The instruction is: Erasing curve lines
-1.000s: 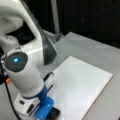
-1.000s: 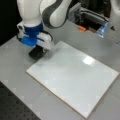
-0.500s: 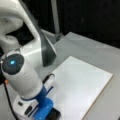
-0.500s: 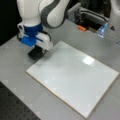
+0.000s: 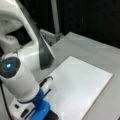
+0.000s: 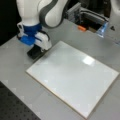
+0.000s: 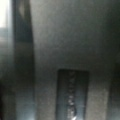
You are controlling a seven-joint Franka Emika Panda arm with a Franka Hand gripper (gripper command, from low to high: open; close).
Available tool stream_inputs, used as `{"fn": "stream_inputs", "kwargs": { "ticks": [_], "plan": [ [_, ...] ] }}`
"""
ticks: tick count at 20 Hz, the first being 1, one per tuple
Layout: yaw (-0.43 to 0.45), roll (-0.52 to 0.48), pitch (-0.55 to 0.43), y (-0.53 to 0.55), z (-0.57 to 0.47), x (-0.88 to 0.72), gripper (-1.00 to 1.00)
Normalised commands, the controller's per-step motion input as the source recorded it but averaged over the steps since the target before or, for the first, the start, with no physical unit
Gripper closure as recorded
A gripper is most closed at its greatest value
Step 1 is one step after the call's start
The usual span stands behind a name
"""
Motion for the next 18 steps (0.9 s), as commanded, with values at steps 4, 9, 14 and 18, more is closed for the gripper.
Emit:
{"fn": "stream_inputs", "kwargs": {
  "ticks": [4, 9, 14, 18],
  "plan": [
    [-0.097, 0.033, -0.027, -0.07, -0.07, -0.03, 1.00],
    [-0.125, 0.019, -0.046, 0.08, -0.12, -0.04, 1.00],
    [-0.162, 0.009, -0.079, 0.18, -0.15, -0.04, 1.00],
    [-0.159, -0.006, -0.115, 0.12, -0.15, -0.05, 1.00]
  ]
}}
